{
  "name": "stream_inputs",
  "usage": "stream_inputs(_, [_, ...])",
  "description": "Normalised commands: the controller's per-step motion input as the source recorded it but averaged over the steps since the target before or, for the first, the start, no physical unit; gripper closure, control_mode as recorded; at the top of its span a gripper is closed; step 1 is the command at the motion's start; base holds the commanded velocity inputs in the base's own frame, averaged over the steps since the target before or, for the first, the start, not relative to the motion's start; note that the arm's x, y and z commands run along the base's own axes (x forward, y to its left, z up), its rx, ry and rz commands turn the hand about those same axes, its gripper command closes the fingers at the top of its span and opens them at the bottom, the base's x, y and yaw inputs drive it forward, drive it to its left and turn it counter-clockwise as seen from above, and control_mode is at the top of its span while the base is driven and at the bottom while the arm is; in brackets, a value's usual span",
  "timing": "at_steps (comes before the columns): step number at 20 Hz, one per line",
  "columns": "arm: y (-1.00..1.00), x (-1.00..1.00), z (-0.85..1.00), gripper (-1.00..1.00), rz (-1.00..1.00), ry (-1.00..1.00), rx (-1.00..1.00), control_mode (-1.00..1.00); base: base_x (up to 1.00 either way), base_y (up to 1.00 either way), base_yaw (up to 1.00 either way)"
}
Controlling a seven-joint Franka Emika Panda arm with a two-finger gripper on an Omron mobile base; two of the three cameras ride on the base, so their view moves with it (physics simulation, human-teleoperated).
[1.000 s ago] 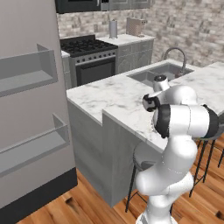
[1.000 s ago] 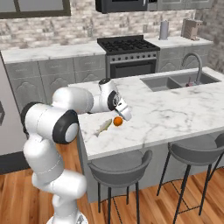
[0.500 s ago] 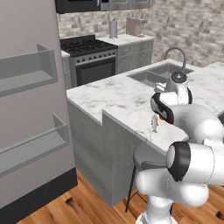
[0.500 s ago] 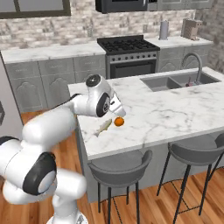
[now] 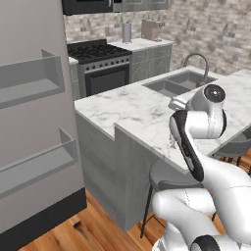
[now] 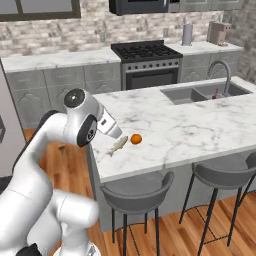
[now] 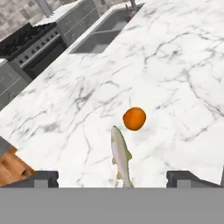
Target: Open the fridge, remove the tangerine, onion, and fish, and place them on any counter.
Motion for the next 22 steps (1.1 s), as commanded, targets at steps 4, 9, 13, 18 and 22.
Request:
stream_inputs(4, [0.64,-1.0,0.69,-1.0,0.25,0.42,0.0,-1.0,0.0,0.0,0.0])
stream_inputs(9, [0.26,-0.99,0.01,-1.0,0.19,0.34,-0.04,-1.0,0.0,0.0,0.0])
stream_inputs(13, [-0.23,-0.96,-0.26,-1.0,0.1,0.19,-0.03,-1.0,0.0,0.0,0.0])
stream_inputs(18, [-0.2,-0.26,-0.31,-1.0,0.01,0.11,-0.01,1.0,-0.26,-0.08,0.02])
stream_inputs(22, [0.0,0.0,0.0,-1.0,0.0,0.0,0.0,1.0,-0.88,-0.04,0.57])
